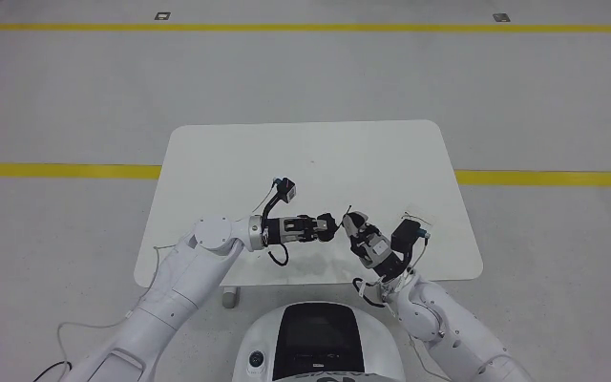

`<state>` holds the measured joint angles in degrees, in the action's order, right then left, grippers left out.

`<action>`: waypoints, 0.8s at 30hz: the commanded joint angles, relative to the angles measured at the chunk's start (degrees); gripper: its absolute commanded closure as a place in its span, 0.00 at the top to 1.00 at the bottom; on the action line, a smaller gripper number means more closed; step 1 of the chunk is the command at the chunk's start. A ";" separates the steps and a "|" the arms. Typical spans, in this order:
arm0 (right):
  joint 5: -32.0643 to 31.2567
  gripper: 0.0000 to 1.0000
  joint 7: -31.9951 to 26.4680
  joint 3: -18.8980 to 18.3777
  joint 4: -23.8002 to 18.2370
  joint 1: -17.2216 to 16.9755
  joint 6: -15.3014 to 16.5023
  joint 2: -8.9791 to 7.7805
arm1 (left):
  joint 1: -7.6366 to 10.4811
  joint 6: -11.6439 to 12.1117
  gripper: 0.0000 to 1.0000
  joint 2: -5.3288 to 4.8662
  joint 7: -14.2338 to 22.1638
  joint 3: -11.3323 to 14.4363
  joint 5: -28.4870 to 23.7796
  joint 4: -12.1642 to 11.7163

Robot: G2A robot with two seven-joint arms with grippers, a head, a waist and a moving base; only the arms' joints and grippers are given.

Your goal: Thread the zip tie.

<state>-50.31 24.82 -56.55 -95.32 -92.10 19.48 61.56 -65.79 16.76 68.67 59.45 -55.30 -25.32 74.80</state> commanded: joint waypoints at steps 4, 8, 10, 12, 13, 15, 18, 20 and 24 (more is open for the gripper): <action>0.08 0.00 -0.32 0.10 0.16 0.07 0.00 0.05 | 0.00 0.00 0.00 0.00 0.00 0.00 0.00 0.00; 0.14 0.00 -0.44 0.13 0.21 0.12 0.00 0.10 | 0.00 0.00 0.00 0.00 0.00 0.00 0.00 0.00; 0.16 0.00 -0.44 0.19 0.23 0.14 0.00 0.13 | 0.00 0.00 0.00 0.00 0.00 0.00 0.00 0.00; 0.12 0.00 -0.51 0.29 0.30 0.19 0.00 0.16 | 0.00 0.00 0.00 0.00 0.00 0.00 0.00 0.00; 0.11 0.00 -0.55 0.34 0.33 0.21 0.00 0.17 | 0.00 0.00 0.00 0.00 0.00 0.00 0.00 0.00; 0.09 0.00 -0.70 0.44 0.43 0.28 0.00 0.20 | 0.00 0.00 0.00 0.00 0.00 0.00 0.00 0.00; 0.11 0.00 -0.86 0.55 0.58 0.36 0.00 0.25 | 0.00 0.00 0.00 0.00 0.00 0.00 0.00 0.00; 0.13 0.00 -0.96 0.61 0.67 0.43 0.00 0.28 | 0.00 0.00 0.00 0.00 0.00 0.00 0.00 0.00; 0.12 0.00 -1.05 0.64 0.76 0.49 0.00 0.33 | 0.00 0.00 0.00 0.00 0.00 0.00 0.00 0.00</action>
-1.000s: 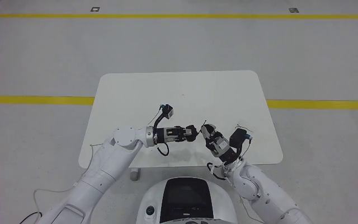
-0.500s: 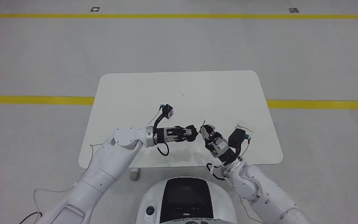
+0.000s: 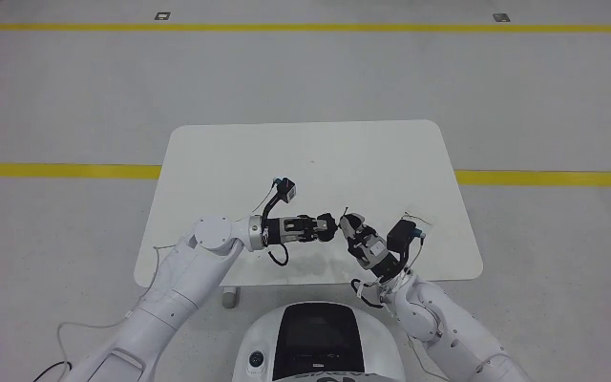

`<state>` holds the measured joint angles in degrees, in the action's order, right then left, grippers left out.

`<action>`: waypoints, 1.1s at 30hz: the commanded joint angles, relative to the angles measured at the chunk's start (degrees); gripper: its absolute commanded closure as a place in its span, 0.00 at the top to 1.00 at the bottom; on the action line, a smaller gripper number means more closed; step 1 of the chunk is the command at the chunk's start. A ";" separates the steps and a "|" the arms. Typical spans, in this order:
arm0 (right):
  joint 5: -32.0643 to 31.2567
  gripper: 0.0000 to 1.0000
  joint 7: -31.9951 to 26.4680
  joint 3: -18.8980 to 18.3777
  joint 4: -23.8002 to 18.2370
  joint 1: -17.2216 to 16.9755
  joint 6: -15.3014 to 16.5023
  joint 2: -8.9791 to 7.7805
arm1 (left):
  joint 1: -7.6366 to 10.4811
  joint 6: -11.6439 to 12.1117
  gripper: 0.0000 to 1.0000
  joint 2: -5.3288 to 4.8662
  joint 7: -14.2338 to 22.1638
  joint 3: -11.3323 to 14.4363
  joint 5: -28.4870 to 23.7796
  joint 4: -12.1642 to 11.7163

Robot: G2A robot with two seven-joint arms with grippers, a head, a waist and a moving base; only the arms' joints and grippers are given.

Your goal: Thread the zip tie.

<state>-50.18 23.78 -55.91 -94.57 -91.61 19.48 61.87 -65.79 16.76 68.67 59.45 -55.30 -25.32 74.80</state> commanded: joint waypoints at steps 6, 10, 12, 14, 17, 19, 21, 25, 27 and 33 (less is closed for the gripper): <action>-0.03 0.00 -0.02 -0.03 0.01 -0.03 0.00 0.06 | 0.00 0.00 0.00 0.00 0.00 0.00 0.00 0.00; 0.08 0.00 0.09 0.02 0.00 -0.02 0.00 0.10 | 0.00 0.00 0.00 0.00 0.00 0.00 0.00 0.00; 0.12 0.00 0.19 0.00 0.02 -0.04 0.00 0.11 | 0.00 0.00 0.00 0.00 0.00 0.00 0.00 0.00; 0.16 0.35 0.26 -0.09 0.03 -0.10 0.00 0.11 | 0.00 0.00 0.00 0.00 0.00 0.00 0.00 0.00; -0.22 1.00 0.63 -0.54 0.06 -0.27 0.00 0.11 | 0.00 0.00 0.00 0.00 0.00 0.00 0.00 0.00; -1.42 1.00 1.08 -1.01 0.07 -0.45 -0.13 0.11 | 0.00 0.00 0.00 0.00 0.00 0.00 0.00 0.00; -2.80 1.00 1.67 -1.35 -0.07 -0.73 -0.61 0.12 | 0.00 0.00 0.00 0.00 0.00 0.00 0.00 0.00; -5.60 1.00 3.40 -2.01 -0.37 -1.46 -1.10 0.15 | 0.00 0.00 0.00 0.00 0.00 0.00 0.00 0.00; -8.08 1.00 4.68 -2.43 -0.33 -1.68 -1.48 0.13 | 0.00 0.00 0.00 0.00 0.00 0.00 0.00 0.00; -17.81 1.00 10.99 -2.54 0.82 -2.08 -1.12 0.04 | 0.00 0.00 0.00 0.00 0.00 0.00 0.00 0.00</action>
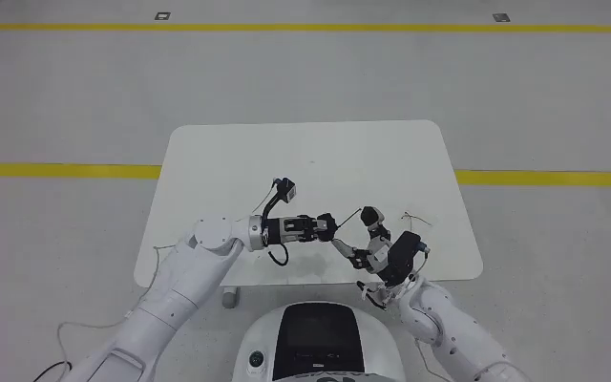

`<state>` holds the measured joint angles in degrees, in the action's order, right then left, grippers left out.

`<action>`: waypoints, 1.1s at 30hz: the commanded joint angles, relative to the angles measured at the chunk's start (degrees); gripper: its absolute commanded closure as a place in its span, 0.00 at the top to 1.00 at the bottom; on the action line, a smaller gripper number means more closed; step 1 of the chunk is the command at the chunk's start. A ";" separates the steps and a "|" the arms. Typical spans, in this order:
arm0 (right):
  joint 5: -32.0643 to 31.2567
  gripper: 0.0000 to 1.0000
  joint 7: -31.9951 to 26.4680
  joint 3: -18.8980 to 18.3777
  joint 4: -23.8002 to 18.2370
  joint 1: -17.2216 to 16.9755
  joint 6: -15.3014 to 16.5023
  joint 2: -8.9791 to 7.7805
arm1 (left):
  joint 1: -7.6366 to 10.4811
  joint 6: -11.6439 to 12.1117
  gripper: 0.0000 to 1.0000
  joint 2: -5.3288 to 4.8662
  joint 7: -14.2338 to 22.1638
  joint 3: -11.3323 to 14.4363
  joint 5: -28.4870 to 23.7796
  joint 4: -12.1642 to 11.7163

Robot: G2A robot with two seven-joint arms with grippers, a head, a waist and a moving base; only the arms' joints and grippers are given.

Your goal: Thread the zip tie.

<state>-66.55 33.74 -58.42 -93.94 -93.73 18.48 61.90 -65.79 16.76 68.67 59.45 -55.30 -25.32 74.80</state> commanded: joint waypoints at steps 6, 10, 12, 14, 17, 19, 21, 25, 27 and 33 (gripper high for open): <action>-2.47 1.00 1.81 0.05 0.27 0.02 -0.38 0.05 | 0.00 0.00 0.00 0.00 0.00 0.00 0.00 0.00; -2.47 1.00 1.81 0.05 0.27 0.02 -0.38 0.05 | 0.00 0.00 0.00 0.00 0.00 0.00 0.00 0.00; -2.47 1.00 1.81 0.05 0.27 0.02 -0.38 0.05 | 0.00 0.00 0.00 0.00 0.00 0.00 0.00 0.00; -5.57 1.00 0.95 -0.69 0.09 -0.06 -4.24 0.02 | 0.00 0.00 0.00 0.00 0.00 0.00 0.00 0.00; -10.62 1.00 3.43 -1.34 -0.16 -1.67 -7.60 -0.17 | 0.00 0.00 0.00 0.00 0.00 0.00 0.00 0.00; -12.28 1.00 6.70 -2.63 0.27 -2.39 -7.44 -0.45 | 0.00 0.00 0.00 0.00 0.00 0.00 0.00 0.00; -15.72 1.00 9.44 -3.82 0.63 -3.23 -7.88 -0.81 | 0.00 0.00 0.00 0.00 0.00 0.00 0.00 0.00; -23.41 1.00 13.68 -5.61 1.23 -4.20 -8.31 -1.54 | 0.00 0.00 0.00 0.00 0.00 0.00 0.00 0.00; -23.41 1.00 14.09 -5.61 1.51 -4.13 -9.00 -2.06 | 0.00 0.00 0.00 0.00 0.00 0.00 0.00 0.00; -23.41 1.00 17.03 -2.51 3.26 -1.82 -11.54 -4.03 | 0.00 0.00 0.00 0.00 0.00 0.00 0.00 0.00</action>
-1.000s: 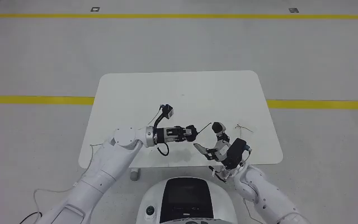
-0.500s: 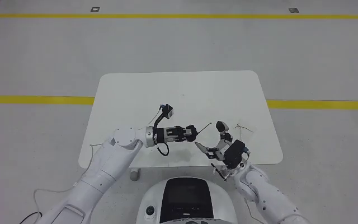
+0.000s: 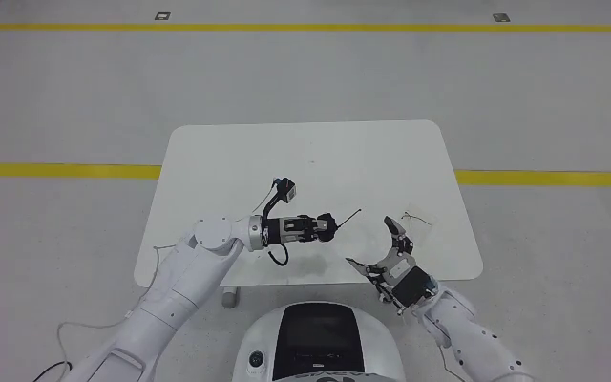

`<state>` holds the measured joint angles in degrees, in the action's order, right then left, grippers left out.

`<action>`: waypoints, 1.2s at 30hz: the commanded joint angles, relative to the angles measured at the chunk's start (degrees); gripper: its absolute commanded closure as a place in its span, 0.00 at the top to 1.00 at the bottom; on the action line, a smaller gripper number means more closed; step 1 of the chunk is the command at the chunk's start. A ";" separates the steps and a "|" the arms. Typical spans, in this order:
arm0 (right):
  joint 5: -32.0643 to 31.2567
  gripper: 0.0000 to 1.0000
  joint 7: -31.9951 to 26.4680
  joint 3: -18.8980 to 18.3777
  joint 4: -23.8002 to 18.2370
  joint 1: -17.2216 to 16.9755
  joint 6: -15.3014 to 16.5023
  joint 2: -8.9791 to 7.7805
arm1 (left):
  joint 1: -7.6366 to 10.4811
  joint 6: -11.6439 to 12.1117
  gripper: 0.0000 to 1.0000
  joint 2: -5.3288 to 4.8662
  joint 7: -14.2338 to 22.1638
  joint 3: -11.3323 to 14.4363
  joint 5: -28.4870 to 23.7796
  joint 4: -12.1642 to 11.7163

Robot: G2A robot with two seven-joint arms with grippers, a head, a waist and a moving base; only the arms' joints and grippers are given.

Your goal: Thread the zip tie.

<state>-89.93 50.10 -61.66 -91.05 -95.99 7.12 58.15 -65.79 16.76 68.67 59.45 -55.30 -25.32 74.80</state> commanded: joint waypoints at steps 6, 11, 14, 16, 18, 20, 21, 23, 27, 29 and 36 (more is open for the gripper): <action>-0.02 1.00 0.83 0.96 0.51 0.58 -0.20 -0.38 | 0.00 0.00 0.00 0.00 0.00 0.00 0.00 0.00; 0.09 1.00 0.12 0.55 0.87 0.64 -1.09 -0.26 | 0.00 0.00 0.00 0.00 0.00 0.00 0.00 0.00; -0.02 1.00 2.82 0.40 1.47 0.78 -1.48 -0.60 | 0.00 0.00 0.00 0.00 0.00 0.00 0.00 0.00; -0.02 1.00 4.50 0.85 2.19 1.41 -2.31 -1.37 | 0.00 0.00 0.00 0.00 0.00 0.00 0.00 0.00; -0.02 1.00 5.91 1.73 2.81 2.12 -2.72 -2.26 | 0.00 0.00 0.00 0.00 0.00 0.00 0.00 0.00; -0.02 1.00 7.02 3.07 3.76 3.42 -3.22 -3.53 | 0.00 0.00 0.00 0.00 0.00 0.00 0.00 0.00; -0.02 1.00 7.57 3.76 4.16 3.87 -3.60 -4.05 | 0.00 0.00 0.00 0.00 0.00 0.00 0.00 0.00; -0.02 1.00 8.92 5.16 5.07 4.97 -4.34 -5.13 | 0.00 0.00 0.00 0.00 0.00 0.00 0.00 0.00; -0.02 1.00 10.62 7.33 6.64 6.65 -5.89 -6.61 | 0.00 0.00 0.00 0.00 0.00 0.00 0.00 0.00; -0.02 1.00 11.27 8.27 7.16 7.25 -7.00 -7.14 | 0.00 0.00 0.00 0.00 0.00 0.00 0.00 0.00; -0.02 1.00 12.87 11.01 8.02 8.57 -10.78 -8.20 | 0.00 0.00 0.00 0.00 0.00 0.00 0.00 0.00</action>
<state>-89.95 62.51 -51.15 -83.10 -87.65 -3.25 50.11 -65.79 16.76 68.67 59.45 -55.30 -25.32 74.80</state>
